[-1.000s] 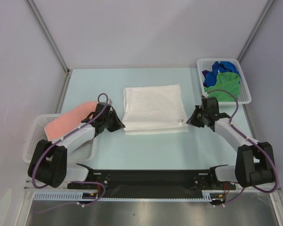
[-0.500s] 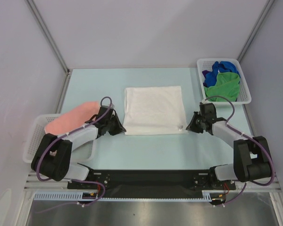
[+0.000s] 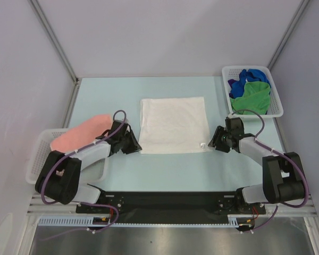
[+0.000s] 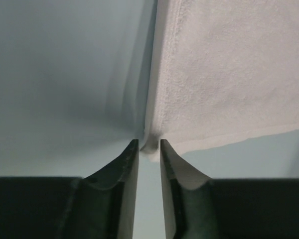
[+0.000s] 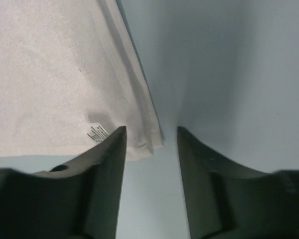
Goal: Fold and stack the towels
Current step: Fold the towel
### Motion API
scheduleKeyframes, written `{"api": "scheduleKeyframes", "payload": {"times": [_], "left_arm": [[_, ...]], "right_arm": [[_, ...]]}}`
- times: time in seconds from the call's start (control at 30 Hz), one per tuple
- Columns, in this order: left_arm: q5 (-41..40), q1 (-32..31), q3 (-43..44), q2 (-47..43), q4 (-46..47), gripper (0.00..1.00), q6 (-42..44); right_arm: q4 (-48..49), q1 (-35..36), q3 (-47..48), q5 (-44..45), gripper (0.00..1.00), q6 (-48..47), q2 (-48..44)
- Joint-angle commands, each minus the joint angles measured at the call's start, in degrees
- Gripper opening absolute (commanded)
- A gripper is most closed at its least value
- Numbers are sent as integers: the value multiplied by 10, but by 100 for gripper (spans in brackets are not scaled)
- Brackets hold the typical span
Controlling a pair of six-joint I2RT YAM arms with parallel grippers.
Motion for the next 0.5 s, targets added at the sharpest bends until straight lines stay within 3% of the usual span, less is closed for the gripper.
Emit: {"api": "scheduleKeyframes", "payload": {"times": [0.0,0.03,0.17,0.23,0.47], "left_arm": [[-43,-1,37,-46,-38,32,12],[-52,-2,63,-65,-64,36,19],[-68,-1,144,-79,-93,36,32],[-36,-1,197,-63,-69,36,38],[111,-6,398,164,2,32,71]], "right_arm": [[-31,-3,31,32,53,-2,-45],[-39,-3,52,45,62,0,-53],[-53,2,130,53,62,9,-63],[-35,13,192,41,62,11,-25],[21,40,388,-41,40,27,202]]}}
